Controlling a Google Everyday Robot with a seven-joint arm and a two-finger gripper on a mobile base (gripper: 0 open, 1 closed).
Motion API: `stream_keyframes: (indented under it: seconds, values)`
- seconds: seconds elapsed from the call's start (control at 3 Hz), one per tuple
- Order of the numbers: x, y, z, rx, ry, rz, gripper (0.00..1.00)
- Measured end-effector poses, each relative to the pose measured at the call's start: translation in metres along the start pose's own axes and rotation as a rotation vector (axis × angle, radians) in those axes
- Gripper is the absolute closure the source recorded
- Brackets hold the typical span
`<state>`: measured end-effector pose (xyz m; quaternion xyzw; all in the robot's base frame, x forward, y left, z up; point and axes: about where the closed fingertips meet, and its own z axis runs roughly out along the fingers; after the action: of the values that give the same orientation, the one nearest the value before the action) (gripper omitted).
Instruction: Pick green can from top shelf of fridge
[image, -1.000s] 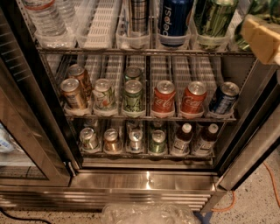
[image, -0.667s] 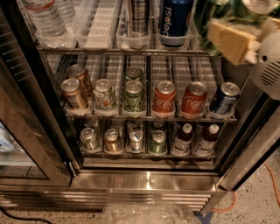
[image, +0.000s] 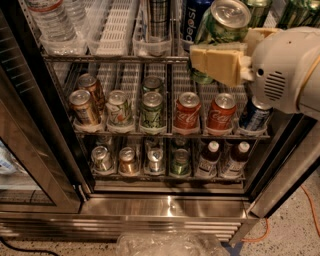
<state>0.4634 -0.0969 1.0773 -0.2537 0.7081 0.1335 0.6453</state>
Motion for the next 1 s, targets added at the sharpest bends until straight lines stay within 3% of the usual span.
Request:
stream_keyframes:
  seconds: [0.33, 0.67, 1.0]
  values:
    - [0.000, 0.000, 0.000, 0.000, 0.000, 0.000, 1.00]
    - [-0.008, 0.009, 0.010, -0.041, -0.011, -0.050, 1.00]
    - [0.009, 0.035, 0.020, -0.145, -0.011, -0.095, 1.00]
